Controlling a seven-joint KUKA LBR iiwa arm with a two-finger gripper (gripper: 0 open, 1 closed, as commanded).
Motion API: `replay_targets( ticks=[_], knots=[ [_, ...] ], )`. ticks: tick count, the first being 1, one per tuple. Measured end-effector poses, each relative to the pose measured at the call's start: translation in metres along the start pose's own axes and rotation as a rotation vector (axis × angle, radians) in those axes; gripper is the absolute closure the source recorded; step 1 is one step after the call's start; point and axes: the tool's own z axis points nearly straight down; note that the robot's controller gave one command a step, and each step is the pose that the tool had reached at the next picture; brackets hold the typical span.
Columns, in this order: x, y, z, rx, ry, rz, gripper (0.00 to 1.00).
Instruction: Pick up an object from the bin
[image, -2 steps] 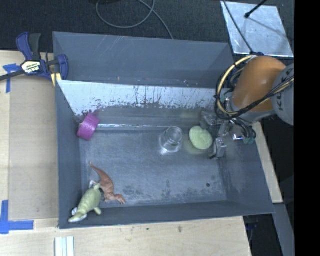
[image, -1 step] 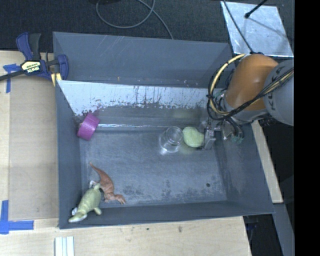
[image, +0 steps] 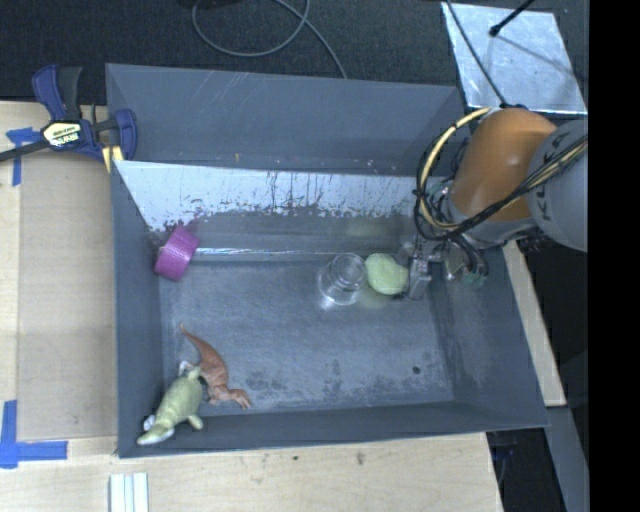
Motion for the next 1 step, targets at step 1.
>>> replay_targets(
  ticks=[1],
  knots=[
    [-0.0020,-0.0006,-0.0125,-0.002,0.003,0.001,1.00]
  ],
)
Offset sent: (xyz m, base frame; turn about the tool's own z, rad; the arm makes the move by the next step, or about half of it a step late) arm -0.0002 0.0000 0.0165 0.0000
